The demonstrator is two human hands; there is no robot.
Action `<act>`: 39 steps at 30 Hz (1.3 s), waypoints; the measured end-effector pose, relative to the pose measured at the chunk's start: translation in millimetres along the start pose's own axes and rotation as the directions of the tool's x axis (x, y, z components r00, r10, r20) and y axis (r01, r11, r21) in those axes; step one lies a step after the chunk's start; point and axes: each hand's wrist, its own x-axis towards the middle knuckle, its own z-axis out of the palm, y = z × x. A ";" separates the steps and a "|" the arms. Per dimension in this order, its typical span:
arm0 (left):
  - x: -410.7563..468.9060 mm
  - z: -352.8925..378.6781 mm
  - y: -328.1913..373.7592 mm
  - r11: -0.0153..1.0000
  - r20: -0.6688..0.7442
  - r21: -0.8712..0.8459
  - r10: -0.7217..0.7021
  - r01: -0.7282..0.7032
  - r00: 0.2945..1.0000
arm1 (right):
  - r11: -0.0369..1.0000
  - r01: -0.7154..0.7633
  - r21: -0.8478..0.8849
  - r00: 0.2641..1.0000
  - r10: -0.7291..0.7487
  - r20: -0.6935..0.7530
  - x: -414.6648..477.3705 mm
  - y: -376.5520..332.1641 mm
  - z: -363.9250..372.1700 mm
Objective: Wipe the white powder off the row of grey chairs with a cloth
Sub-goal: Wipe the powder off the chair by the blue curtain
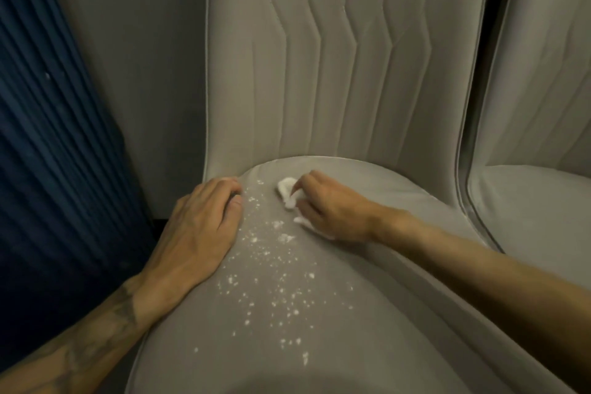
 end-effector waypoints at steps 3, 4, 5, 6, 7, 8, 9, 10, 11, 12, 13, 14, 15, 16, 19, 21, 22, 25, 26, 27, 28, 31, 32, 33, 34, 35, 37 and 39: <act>-1.5 -0.9 -0.3 0.999 -0.007 -0.034 -0.013 0.013 1.000 | 0.965 -0.261 -0.027 0.964 0.259 -0.056 26.8 28.0 -5.2; -1.7 -2.0 -1.2 0.998 -0.016 -0.052 -0.030 0.029 0.999 | 0.955 -0.298 -0.018 0.952 0.295 -0.078 35.3 27.5 -2.3; -2.2 -3.8 -2.2 0.996 -0.030 -0.075 -0.053 0.051 0.998 | 0.955 -0.297 -0.010 0.951 0.295 -0.092 41.9 21.7 1.8; -2.8 -6.1 -2.3 0.992 -0.053 -0.102 -0.074 0.069 0.996 | 0.964 -0.267 0.001 0.959 0.266 -0.093 42.6 9.1 4.7; -3.7 -9.4 -2.2 0.989 -0.082 -0.122 -0.093 0.082 0.992 | 0.977 -0.209 0.041 0.973 0.212 -0.093 39.8 -5.4 7.3; -5.3 -13.5 -1.9 0.986 -0.110 -0.132 -0.112 0.097 0.988 | 0.988 -0.137 0.074 0.987 0.143 -0.079 34.1 -18.5 9.5; -7.6 -17.7 -1.2 0.984 -0.125 -0.137 -0.133 0.116 0.983 | 0.994 -0.067 0.090 0.995 0.074 -0.072 28.5 -26.7 13.0; -10.5 -21.9 -1.0 0.981 -0.124 -0.134 -0.156 0.139 0.980 | 0.997 -0.011 0.071 0.999 0.015 -0.048 24.2 -30.0 15.6; -14.2 -25.6 -1.9 0.978 -0.109 -0.123 -0.183 0.169 0.977 | 0.999 0.016 0.043 1.000 -0.015 -0.028 24.2 -27.4 16.5; -19.3 -28.9 -2.7 0.972 -0.083 -0.109 -0.216 0.207 0.973 | 1.000 0.017 0.000 1.000 -0.017 -0.010 27.7 -22.9 13.6; -25.3 -31.5 -2.9 0.963 -0.049 -0.099 -0.254 0.249 0.966 | 0.999 -0.030 -0.011 1.000 0.030 -0.003 34.5 -16.1 12.2; -32.2 -33.6 -2.5 0.952 -0.015 -0.098 -0.293 0.290 0.956 | 0.995 -0.102 -0.011 0.995 0.102 0.003 44.0 -9.6 10.8; -38.5 -34.6 -2.1 0.941 0.018 -0.093 -0.326 0.327 0.945 | 0.986 -0.168 0.000 0.986 0.168 -0.007 53.2 -4.9 10.2; -44.1 -34.9 -2.0 0.933 0.042 -0.082 -0.349 0.351 0.936 | 0.978 -0.208 0.005 0.978 0.208 -0.023 60.9 -4.3 10.8; -55.6 -30.0 -3.4 0.908 0.060 -0.104 -0.402 0.406 0.914 | 0.985 -0.166 0.038 0.984 0.168 -0.060 70.3 -25.4 20.0; -58.2 -25.7 -1.7 0.853 0.076 -0.204 -0.475 0.480 0.877 | 0.996 -0.053 0.077 0.997 0.057 -0.056 59.2 -45.5 25.4; -58.9 -23.9 -1.6 0.828 0.082 -0.244 -0.501 0.505 0.861 | 0.996 0.019 0.083 0.999 -0.015 -0.048 50.6 -52.6 25.5; -60.5 -20.8 -3.9 0.788 0.091 -0.299 -0.538 0.539 0.838 | 0.989 0.142 0.050 0.990 -0.143 0.019 35.6 -53.0 21.2; -60.9 -20.5 -4.5 0.781 0.094 -0.305 -0.544 0.544 0.834 | 0.991 0.129 0.023 0.991 -0.130 0.029 38.5 -46.7 19.7; -61.2 -19.7 -5.3 0.779 0.098 -0.307 -0.546 0.547 0.832 | 0.996 0.083 0.012 0.996 -0.084 0.036 45.0 -40.0 17.9; -61.6 -19.3 -5.7 0.780 0.103 -0.304 -0.544 0.546 0.833 | 1.000 0.025 0.003 0.999 -0.025 0.032 54.5 -33.9 17.5; -62.0 -19.2 -7.6 0.787 0.107 -0.286 -0.540 0.546 0.835 | 0.997 -0.078 -0.003 0.997 0.078 -0.003 74.4 -41.3 23.8; -62.2 -19.8 -8.0 0.792 0.107 -0.273 -0.539 0.546 0.836 | 0.998 -0.057 0.006 0.998 0.057 -0.006 72.8 -51.8 26.3; -62.6 -20.4 -8.0 0.796 0.111 -0.262 -0.536 0.545 0.837 | 1.000 -0.013 0.027 1.000 0.013 -0.003 65.4 -62.9 28.5; -62.3 -20.6 -7.4 0.799 0.115 -0.255 -0.534 0.545 0.837 | 0.997 0.057 0.056 0.998 -0.058 0.007 53.9 -73.2 28.5; -61.8 -20.7 -6.9 0.802 0.117 -0.247 -0.532 0.543 0.839 | 0.987 0.136 0.087 0.990 -0.137 0.015 42.0 -80.9 27.8; -61.5 -21.7 -7.2 0.816 0.114 -0.218 -0.524 0.536 0.844 | 0.968 0.233 0.090 0.970 -0.238 0.050 27.4 -80.6 24.9; -61.5 -22.1 -6.8 0.829 0.116 -0.192 -0.513 0.526 0.851 | 0.978 0.204 0.050 0.975 -0.208 0.073 33.4 -66.0 17.6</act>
